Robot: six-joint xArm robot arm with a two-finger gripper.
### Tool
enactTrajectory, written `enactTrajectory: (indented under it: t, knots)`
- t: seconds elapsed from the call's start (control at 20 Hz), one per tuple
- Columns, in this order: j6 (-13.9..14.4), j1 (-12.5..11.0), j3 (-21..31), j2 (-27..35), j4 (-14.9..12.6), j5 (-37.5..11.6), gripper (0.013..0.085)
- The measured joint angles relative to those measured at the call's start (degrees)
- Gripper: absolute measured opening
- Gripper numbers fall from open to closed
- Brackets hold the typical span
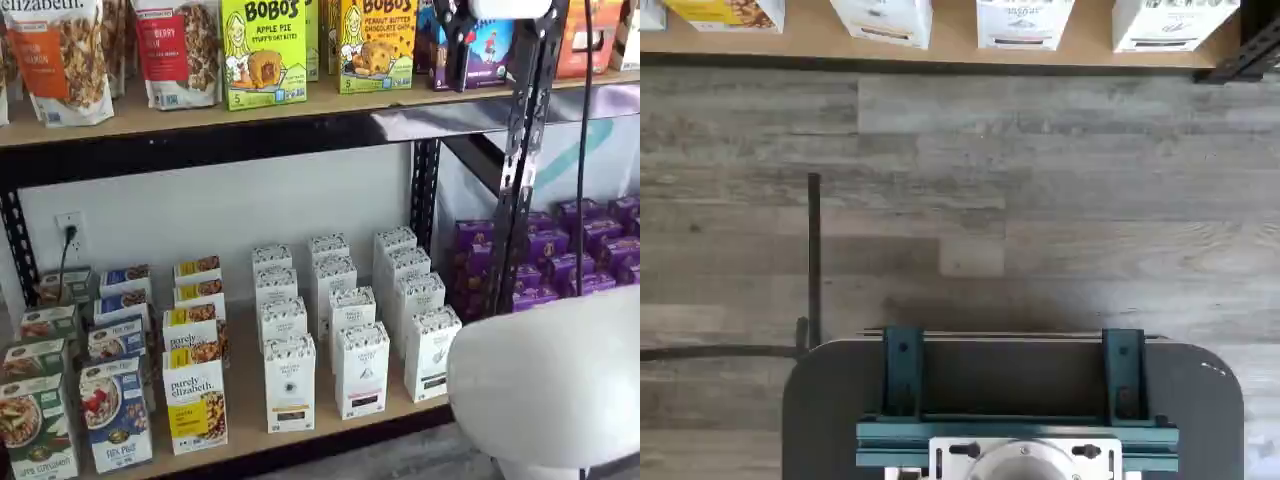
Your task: Pick up the white box with a yellow strip in the middle, on the bottom shelf, the fourth box from the left
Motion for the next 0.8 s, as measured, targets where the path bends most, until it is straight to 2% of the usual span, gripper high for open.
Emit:
enactTrajectory:
  t: [0.1, 0.25, 0.5, 0.8]
  knots:
    - [-1.5, -3.0, 0.7, -0.7, 3.1, -1.0, 0.085]
    - [-2.3, -3.8, 0.9, -1.0, 3.8, -1.4, 0.085]
    - [-2.0, -2.6, 2.3, -1.7, 1.7, -3.2, 0.085]
    - [-1.4, -1.6, 5.5, -2.4, 1.0, -6.8, 0.085]
